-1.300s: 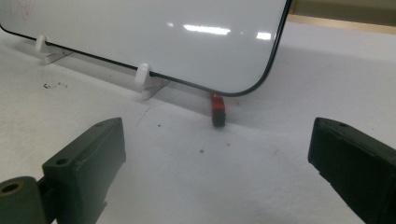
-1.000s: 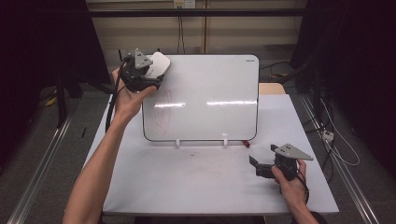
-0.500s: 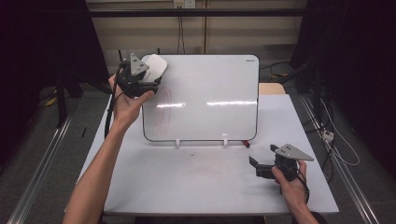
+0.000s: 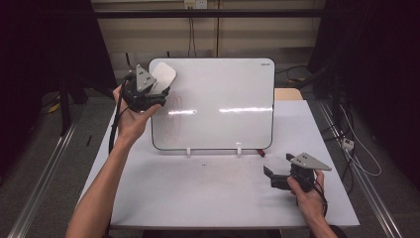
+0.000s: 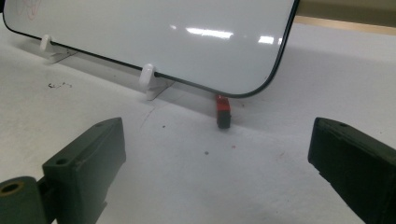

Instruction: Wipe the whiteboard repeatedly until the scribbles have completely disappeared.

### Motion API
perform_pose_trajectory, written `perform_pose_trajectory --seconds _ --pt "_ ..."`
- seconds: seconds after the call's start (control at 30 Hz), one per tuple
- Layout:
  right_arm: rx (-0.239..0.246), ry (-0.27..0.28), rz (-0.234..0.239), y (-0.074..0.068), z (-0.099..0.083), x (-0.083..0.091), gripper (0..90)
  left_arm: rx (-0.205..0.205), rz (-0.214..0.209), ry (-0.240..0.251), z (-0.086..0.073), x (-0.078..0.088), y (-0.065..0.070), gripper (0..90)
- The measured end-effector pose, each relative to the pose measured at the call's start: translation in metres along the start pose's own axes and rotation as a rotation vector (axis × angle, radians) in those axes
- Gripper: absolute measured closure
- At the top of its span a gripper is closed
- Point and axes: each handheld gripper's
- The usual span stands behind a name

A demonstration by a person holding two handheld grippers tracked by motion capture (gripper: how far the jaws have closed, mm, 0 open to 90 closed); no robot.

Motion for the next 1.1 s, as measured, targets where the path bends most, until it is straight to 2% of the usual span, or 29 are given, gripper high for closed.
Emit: perform_pose_trajectory --seconds 0.23,0.37,0.5,0.8,0.87,1.1 --pt "0.005 -0.002 -0.002 0.0 -0.001 0.0 4.0 -0.038 0.018 -0.018 -0.005 -0.01 0.009 31.2" --pt "0.003 -0.003 -0.003 0.001 -0.001 0.001 4.1 -0.04 0.039 -0.013 -0.005 -0.018 0.013 31.2" --pt "0.003 -0.002 -0.011 0.002 -0.001 0.0 4.1 -0.032 0.048 -0.03 -0.005 -0.028 0.015 31.2" --pt "0.005 -0.004 -0.008 0.001 -0.001 0.0 4.0 -0.035 0.062 -0.048 -0.008 -0.038 0.015 31.3" --pt "0.004 -0.003 -0.007 0.001 -0.001 0.0 4.0 -0.06 0.082 -0.053 -0.009 -0.04 0.018 31.3" --pt "0.005 -0.009 -0.001 0.001 -0.001 -0.001 4.0 -0.071 0.105 -0.042 -0.011 -0.041 0.022 31.2"
Point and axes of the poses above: each handheld gripper's, and its own axes: x roughly backward along the jaws, z roughly out of its top, y roughly to its right, and after that the axes turned 3 degrees about x, right-handed
